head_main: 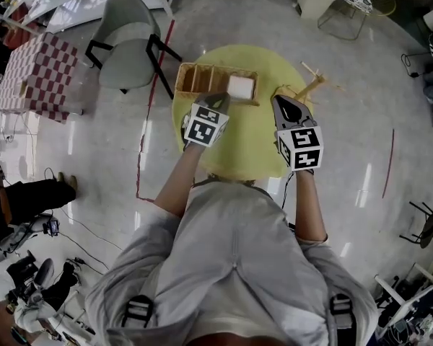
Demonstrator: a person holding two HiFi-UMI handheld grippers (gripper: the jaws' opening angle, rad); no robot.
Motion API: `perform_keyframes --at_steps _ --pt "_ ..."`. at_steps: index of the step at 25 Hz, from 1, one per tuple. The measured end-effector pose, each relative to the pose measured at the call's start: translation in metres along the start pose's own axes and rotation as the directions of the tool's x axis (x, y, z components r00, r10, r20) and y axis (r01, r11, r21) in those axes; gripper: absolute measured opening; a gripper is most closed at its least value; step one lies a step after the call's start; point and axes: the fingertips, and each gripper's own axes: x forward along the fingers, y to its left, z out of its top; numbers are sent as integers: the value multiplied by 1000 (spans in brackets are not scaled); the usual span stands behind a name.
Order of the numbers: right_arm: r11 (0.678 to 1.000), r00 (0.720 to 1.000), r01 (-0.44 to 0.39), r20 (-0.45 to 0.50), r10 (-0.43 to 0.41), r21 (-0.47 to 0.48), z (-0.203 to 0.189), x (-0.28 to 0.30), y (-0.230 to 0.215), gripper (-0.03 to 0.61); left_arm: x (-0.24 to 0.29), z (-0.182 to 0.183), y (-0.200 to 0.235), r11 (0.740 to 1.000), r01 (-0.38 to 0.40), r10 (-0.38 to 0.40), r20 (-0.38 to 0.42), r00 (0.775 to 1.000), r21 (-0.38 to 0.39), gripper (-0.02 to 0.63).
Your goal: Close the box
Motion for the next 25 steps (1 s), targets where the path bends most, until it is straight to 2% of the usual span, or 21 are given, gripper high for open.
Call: perform_keyframes --at_steps 7,12,19,25 --pt "999 999 35 -14 -35 23 4 12 -19 23 37 40 27 999 17 -18 17 1000 34 43" --pt "999 998 45 -45 -44 27 1 25 -20 23 71 52 51 999 41 -41 26 999 -20 43" --pt "996 993 75 -95 -70 44 -8 39 -24 23 127 47 77 997 72 -73 -38 997 -22 43" --pt "995 988 93 -126 -87 43 -9 47 -23 23 172 22 97 990 98 -111 -136 984 -97 43"
